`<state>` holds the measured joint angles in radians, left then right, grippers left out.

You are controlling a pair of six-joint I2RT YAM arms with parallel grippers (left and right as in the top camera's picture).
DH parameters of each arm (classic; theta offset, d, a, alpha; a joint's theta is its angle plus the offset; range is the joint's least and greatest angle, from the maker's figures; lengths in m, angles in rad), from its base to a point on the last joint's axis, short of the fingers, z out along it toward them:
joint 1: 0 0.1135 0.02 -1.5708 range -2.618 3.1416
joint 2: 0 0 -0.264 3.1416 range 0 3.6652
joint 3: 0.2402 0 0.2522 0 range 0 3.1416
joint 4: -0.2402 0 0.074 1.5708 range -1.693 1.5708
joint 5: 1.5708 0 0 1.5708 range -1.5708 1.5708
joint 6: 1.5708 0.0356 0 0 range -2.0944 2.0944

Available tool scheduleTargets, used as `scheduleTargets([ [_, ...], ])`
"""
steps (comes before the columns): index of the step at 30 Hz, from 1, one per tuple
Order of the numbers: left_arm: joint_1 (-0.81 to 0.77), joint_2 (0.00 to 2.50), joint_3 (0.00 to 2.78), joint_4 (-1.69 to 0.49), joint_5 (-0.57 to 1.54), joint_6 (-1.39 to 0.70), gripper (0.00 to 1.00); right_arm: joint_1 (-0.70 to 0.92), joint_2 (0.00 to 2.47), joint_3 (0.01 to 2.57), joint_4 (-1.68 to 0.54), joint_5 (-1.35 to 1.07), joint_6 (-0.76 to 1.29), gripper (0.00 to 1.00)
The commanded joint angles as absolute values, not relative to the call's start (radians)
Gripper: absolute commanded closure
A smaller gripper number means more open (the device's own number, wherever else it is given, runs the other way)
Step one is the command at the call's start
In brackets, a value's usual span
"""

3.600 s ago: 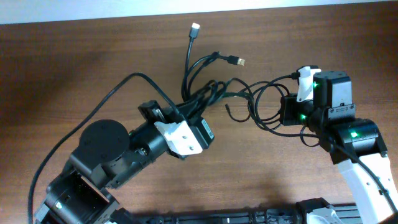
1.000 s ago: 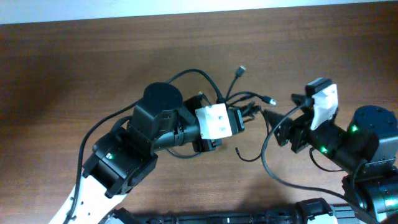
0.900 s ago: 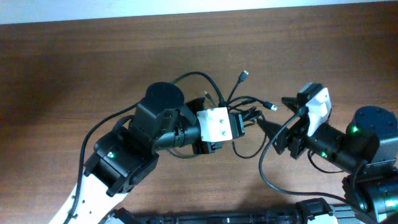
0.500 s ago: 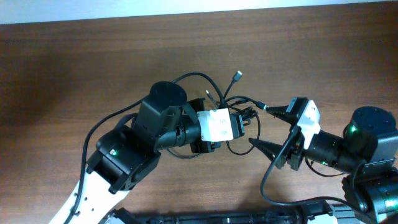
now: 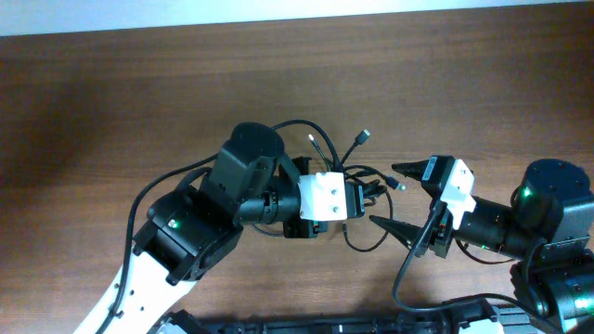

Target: Untangle cables

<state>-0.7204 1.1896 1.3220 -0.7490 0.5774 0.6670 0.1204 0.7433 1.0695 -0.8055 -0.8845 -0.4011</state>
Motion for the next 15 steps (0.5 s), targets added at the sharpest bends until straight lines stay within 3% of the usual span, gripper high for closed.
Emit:
scheduleTargets([
  [1, -0.717, 1.191, 1.351, -0.742, 0.668, 0.738, 1.00, 0.118, 0.741, 1.066, -0.804, -0.888, -0.423, 0.21],
  [8, -0.717, 1.197, 1.351, -0.692, 0.766, 0.779, 1.00, 0.118, 0.741, 1.066, -0.804, -0.952, -0.439, 0.39],
  [15, -0.717, 1.199, 1.351, -0.686, 0.808, 0.788, 1.00, 0.118, 0.741, 1.066, -0.805, -0.962, -0.438, 0.86],
])
